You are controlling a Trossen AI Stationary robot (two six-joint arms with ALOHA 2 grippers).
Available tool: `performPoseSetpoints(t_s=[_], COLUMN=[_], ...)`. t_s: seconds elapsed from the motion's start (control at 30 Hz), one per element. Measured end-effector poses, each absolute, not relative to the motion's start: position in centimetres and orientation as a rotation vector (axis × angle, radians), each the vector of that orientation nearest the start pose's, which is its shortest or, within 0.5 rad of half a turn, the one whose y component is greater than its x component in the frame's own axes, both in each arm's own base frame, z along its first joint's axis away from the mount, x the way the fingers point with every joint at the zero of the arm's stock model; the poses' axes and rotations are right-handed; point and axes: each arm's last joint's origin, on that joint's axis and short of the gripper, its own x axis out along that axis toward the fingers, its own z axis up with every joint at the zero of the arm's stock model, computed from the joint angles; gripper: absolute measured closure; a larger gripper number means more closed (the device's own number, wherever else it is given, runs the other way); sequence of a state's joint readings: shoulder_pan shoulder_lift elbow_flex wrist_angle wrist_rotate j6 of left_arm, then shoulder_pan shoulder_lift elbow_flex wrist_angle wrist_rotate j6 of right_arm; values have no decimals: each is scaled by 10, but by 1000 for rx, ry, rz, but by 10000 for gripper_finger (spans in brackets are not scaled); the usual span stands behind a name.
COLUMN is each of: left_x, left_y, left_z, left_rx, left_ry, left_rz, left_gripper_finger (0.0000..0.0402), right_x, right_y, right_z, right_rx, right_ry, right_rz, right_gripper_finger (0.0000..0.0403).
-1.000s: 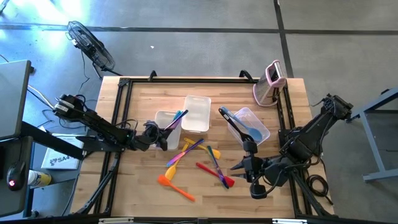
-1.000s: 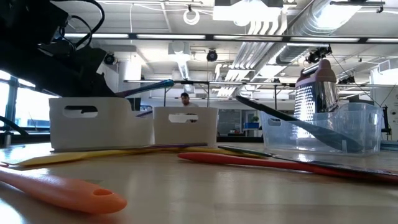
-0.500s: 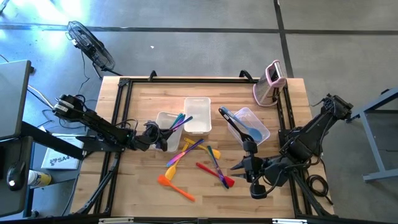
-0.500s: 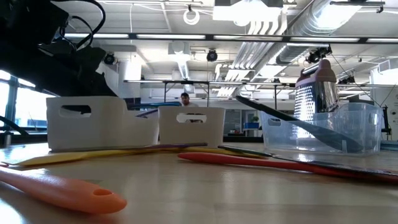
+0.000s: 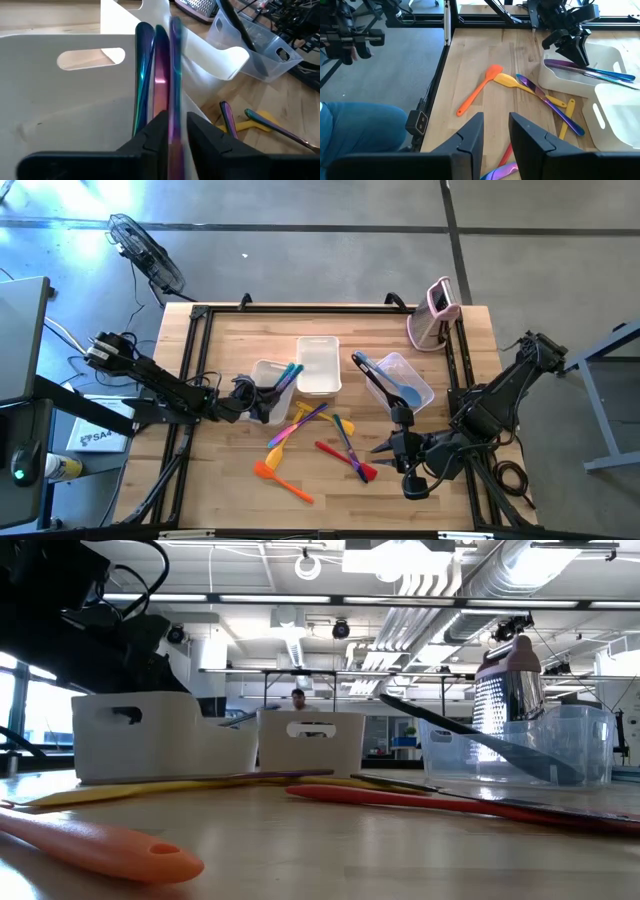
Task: Pick & Place Kitchen Items
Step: Put the blue table knife into the left white bin, then put the orange spatula into the right white bin
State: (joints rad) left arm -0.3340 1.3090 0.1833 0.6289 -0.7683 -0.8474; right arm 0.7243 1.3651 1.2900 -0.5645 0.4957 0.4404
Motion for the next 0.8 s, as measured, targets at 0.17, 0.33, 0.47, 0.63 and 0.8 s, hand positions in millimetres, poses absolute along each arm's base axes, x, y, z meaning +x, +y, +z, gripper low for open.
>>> performPoseSetpoints(t_s=[0.17,0.33,0.47,0.63,0.8], left_x=[185,185,184,184,183], left_y=[-43,-42,-40,-38,-37], left_z=[121,121,123,126,127], left_rx=[-558,-513,-480,-464,-470], left_ry=[218,210,161,102,62], left_rz=[568,588,648,719,778], left_gripper_finger=[271,230,224,224,225], right_x=[226,226,226,226,226], right_y=[182,182,182,181,181], right_z=[348,348,348,347,347], right_rx=[61,60,60,58,57], right_ry=[558,559,559,562,563], right_rz=[100,100,100,100,99], right_gripper_finger=[319,319,319,319,319])
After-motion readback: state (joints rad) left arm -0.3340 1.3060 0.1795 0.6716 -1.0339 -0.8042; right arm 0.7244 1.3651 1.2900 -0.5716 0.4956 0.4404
